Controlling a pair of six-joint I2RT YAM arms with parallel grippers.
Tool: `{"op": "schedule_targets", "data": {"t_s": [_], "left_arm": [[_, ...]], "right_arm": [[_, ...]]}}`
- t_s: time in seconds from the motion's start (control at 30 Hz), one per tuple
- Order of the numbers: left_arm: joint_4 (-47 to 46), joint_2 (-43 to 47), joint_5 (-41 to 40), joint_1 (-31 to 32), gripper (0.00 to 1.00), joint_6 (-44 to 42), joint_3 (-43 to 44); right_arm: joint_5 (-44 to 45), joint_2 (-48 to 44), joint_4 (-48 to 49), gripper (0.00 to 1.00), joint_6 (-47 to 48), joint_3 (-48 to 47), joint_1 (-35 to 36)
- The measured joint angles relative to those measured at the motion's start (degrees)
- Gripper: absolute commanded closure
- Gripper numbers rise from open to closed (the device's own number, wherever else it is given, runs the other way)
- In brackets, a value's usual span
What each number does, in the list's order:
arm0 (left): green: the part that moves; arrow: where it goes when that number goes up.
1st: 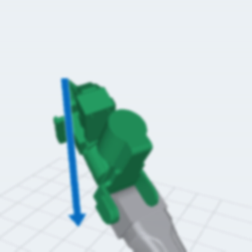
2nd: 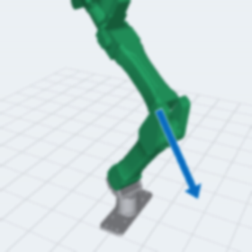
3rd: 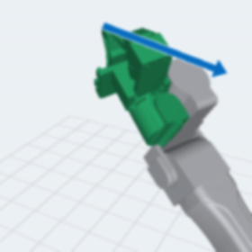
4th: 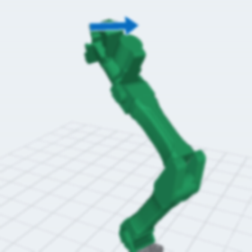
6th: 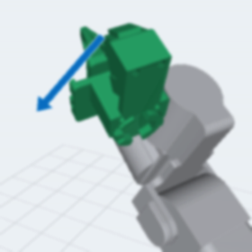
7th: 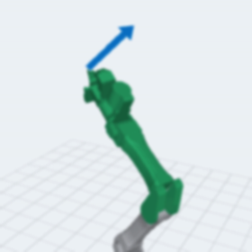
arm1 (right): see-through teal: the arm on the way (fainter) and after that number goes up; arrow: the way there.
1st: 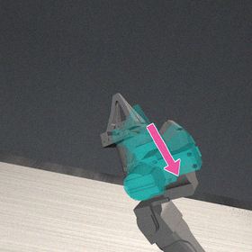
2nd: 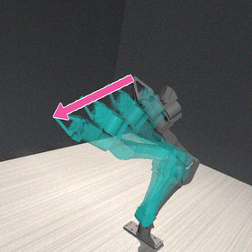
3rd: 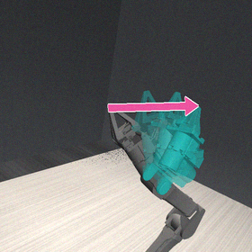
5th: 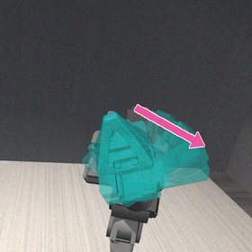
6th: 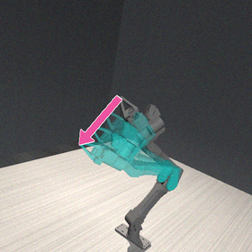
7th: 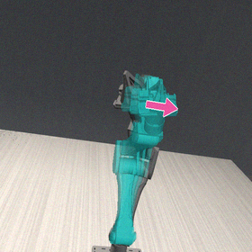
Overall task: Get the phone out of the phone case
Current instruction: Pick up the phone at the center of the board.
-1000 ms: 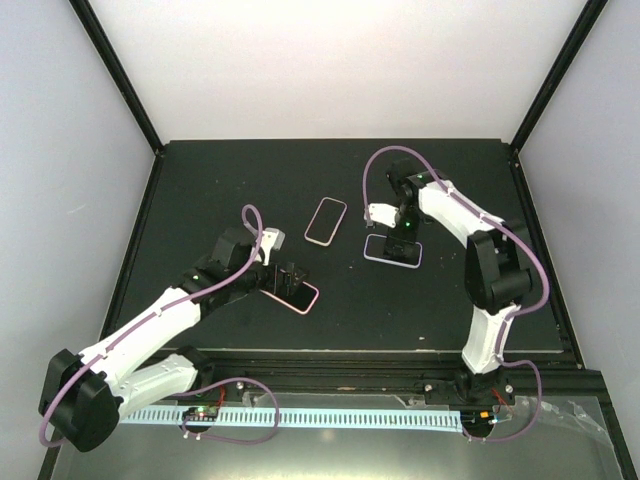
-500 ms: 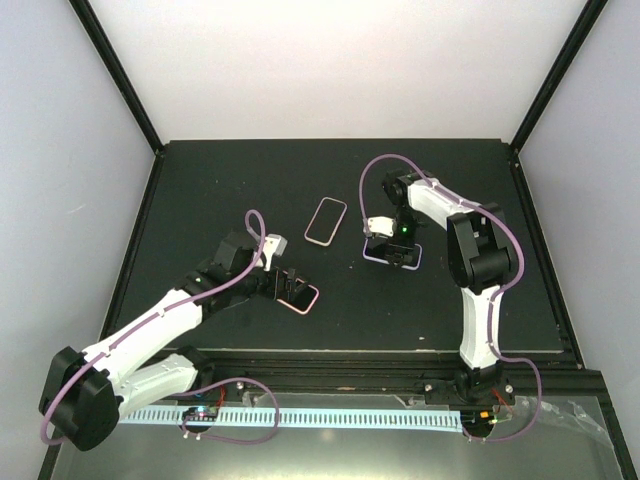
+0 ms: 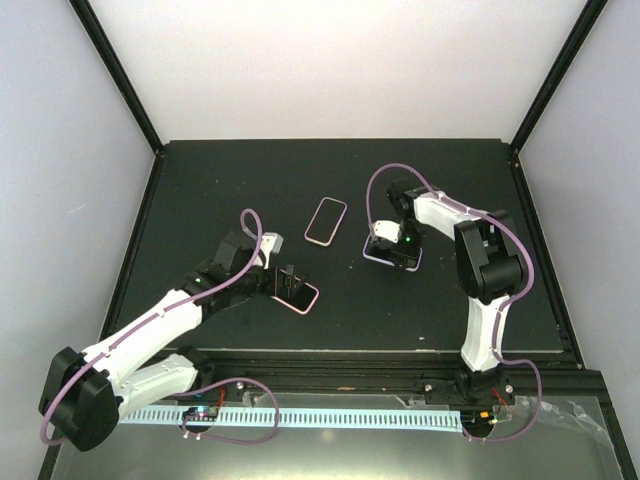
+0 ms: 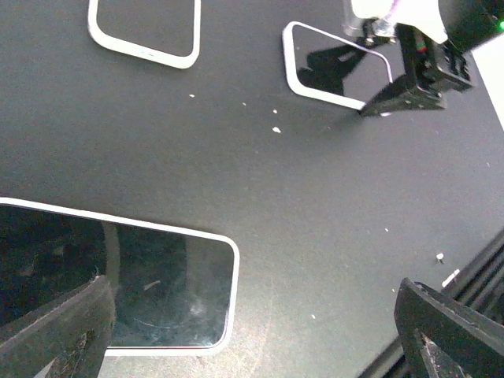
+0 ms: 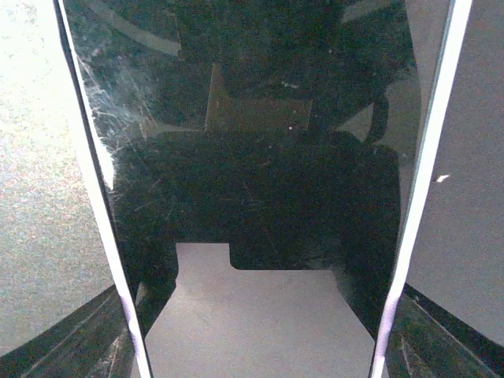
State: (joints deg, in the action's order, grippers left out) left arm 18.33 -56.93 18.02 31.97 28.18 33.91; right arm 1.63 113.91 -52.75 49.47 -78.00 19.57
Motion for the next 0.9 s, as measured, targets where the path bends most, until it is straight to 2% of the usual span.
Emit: {"op": "schedule_targets", "data": {"t_s": [0.17, 0.33, 0.47, 0.73, 0.9], "left_arm": [[-2.80, -0.20, -3.30, 0.00, 0.04, 4.59, -0.07], [-9.27, -3.93, -3.21, 0.02, 0.11, 9.70, 0.87], [-12.90, -8.81, -2.69, 0.79, 0.15, 12.00, 4.83], [-20.31, -16.74, -5.09, 6.43, 0.24, 14.64, 16.55], [-20.76, -23.06, -9.14, 9.57, 0.31, 18.40, 22.25]], "right_arm": [[-0.94, -3.91, 1.95, 0.42, -3.23, 3.32, 0.50], [-7.19, -14.01, 1.86, 0.43, -8.46, 5.14, 2.25], [-14.36, -21.70, 3.45, 0.44, -14.21, 4.98, 2.99], [-22.18, -23.39, 5.51, 0.43, -24.72, 4.59, 2.91], [-26.03, -23.91, 7.30, 0.43, -30.25, 4.59, 2.91]]}}
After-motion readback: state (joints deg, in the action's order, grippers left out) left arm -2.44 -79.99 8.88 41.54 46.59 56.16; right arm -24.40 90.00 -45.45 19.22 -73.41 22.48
